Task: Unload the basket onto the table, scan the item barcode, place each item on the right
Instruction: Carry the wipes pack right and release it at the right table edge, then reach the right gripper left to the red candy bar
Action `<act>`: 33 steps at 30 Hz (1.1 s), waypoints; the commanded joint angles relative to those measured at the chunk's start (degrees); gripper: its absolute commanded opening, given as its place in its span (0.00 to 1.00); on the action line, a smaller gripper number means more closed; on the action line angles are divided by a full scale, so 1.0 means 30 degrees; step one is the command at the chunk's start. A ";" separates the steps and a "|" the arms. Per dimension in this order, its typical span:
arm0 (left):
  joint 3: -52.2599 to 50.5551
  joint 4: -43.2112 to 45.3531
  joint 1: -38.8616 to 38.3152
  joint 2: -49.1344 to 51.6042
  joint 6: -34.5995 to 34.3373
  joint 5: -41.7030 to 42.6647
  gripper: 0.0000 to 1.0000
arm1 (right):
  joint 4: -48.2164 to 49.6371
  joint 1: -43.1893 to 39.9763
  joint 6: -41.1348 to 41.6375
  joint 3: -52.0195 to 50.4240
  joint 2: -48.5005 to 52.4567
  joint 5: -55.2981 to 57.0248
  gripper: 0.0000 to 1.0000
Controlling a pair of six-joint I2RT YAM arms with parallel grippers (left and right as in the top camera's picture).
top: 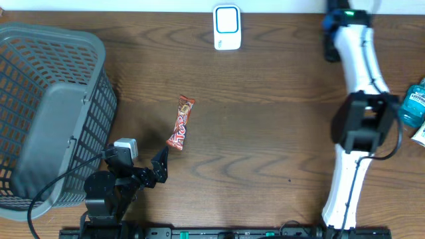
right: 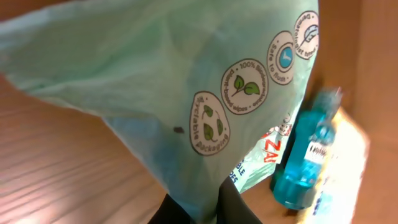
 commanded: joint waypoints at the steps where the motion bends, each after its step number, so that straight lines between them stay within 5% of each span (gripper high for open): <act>1: 0.0066 0.0015 -0.0044 -0.0066 0.0175 0.0175 0.99 | -0.0015 -0.1974 0.1552 -0.0029 0.0918 -0.0663 0.01; 4: 0.0066 0.0015 -0.0044 -0.0066 0.0175 0.0175 0.99 | 0.0051 -0.3650 0.1851 -0.0036 0.1202 -0.0816 0.01; 6: 0.0066 0.0015 -0.0044 -0.0066 0.0175 0.0175 0.99 | 0.0080 -0.4867 0.2441 -0.0036 0.1202 -0.1107 0.11; 8: 0.0066 0.0015 -0.0044 -0.0066 0.0175 0.0175 0.99 | 0.0066 -0.5632 0.2477 -0.0015 0.1158 -0.2171 0.40; 10: 0.0066 0.0015 -0.0044 -0.0066 0.0168 0.0175 0.99 | -0.0051 -0.6200 0.2477 -0.0015 0.0969 -0.3672 0.99; 22: 0.0066 0.0015 -0.0044 -0.0066 0.0168 0.0175 0.99 | -0.2215 -0.5362 0.5217 0.0219 -0.3395 -1.4637 0.99; 27: 0.0066 0.0015 -0.0044 -0.0066 0.0175 0.0175 0.99 | -0.4976 -0.2200 0.7067 0.0095 -0.3679 -2.1595 0.99; 33: 0.0066 0.0015 -0.0044 -0.0066 0.0168 0.0175 0.99 | -0.7410 0.2958 1.1001 -0.0036 -0.3009 -2.2156 0.99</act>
